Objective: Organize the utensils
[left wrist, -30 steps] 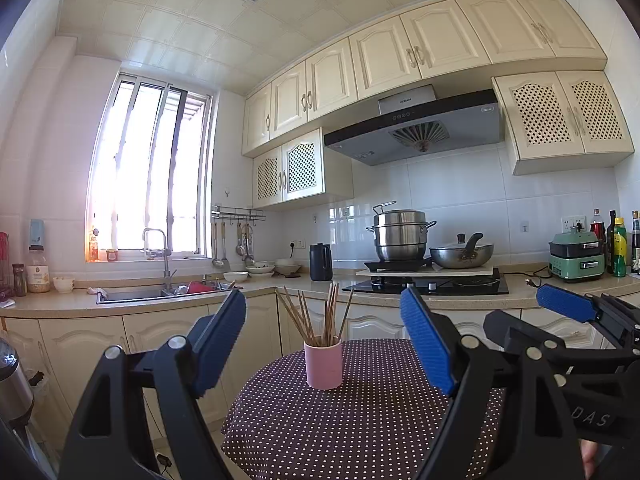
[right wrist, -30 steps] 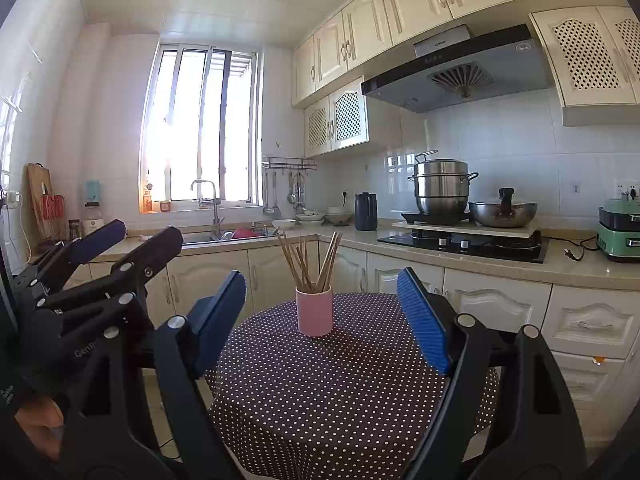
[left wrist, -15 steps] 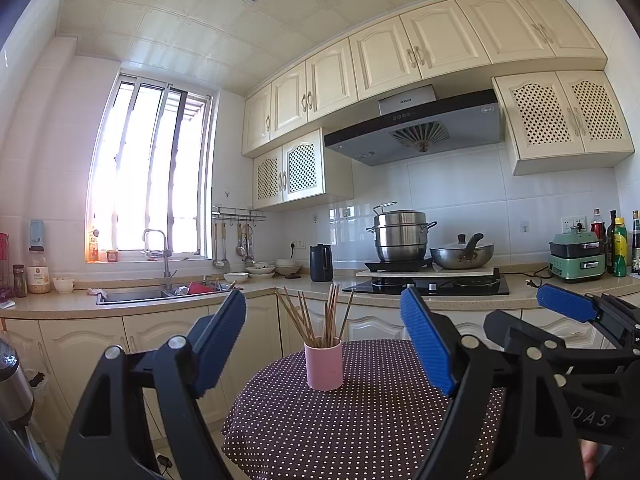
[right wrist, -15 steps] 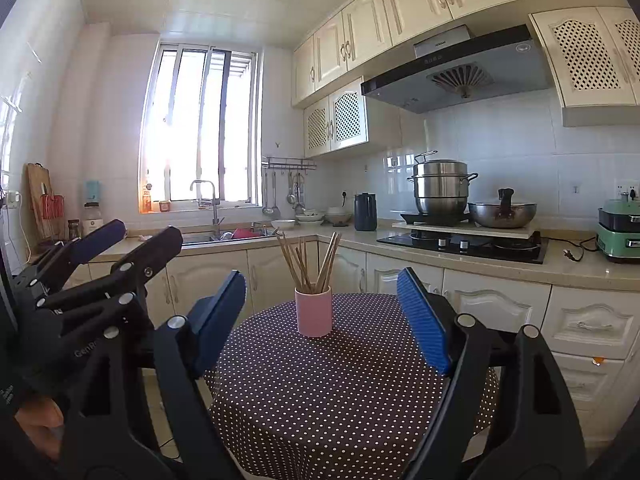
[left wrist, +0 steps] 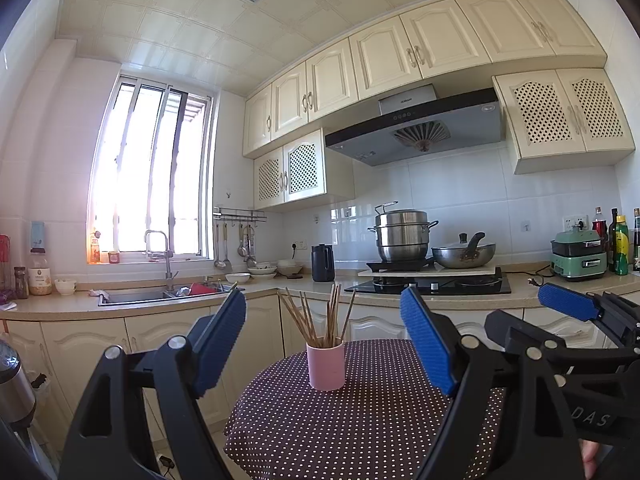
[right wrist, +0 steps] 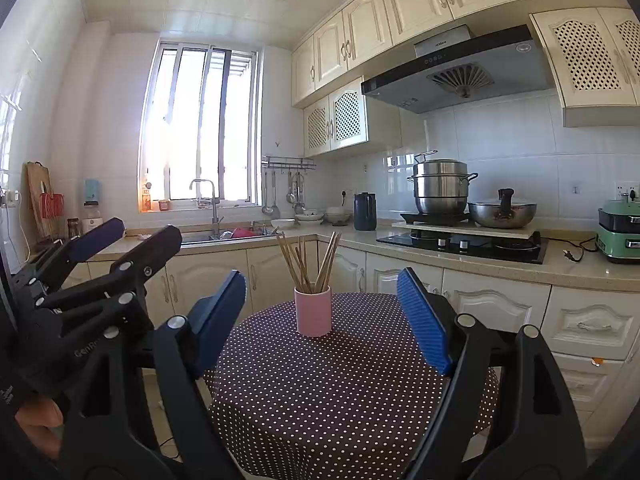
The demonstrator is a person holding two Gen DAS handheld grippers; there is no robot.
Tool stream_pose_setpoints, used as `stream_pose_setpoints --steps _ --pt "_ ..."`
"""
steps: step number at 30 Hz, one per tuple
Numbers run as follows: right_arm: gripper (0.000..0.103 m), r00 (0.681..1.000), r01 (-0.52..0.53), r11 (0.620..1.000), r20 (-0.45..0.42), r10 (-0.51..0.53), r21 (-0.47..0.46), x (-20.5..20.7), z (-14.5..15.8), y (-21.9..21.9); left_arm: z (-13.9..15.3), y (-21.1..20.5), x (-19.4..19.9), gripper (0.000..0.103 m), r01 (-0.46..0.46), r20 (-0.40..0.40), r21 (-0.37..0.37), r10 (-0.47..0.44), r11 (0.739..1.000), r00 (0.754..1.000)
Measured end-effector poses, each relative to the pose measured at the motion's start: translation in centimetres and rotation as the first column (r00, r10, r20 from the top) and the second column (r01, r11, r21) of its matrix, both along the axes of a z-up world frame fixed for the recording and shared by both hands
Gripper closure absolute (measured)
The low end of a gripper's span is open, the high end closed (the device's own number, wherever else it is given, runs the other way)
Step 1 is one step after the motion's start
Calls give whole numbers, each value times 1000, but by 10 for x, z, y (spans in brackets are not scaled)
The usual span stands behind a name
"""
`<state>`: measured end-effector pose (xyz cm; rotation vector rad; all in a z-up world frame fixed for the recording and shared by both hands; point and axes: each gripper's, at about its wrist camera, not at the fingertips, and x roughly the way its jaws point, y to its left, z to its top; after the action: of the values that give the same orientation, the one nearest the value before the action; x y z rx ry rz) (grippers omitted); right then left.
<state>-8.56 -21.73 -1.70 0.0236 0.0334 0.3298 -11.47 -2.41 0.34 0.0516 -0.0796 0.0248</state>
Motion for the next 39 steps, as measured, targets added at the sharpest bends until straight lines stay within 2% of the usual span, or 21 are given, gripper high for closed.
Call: stream_pose_setpoints --steps 21,39 --pt "26 1000 -1 1000 -7 1 -3 0 -2 -4 -1 1 1 25 1 -4 1 -1 1000 1000" --pt "25 1000 -4 1000 -12 3 -18 9 -9 -3 -15 6 14 25 1 -21 -8 -1 1000 1000"
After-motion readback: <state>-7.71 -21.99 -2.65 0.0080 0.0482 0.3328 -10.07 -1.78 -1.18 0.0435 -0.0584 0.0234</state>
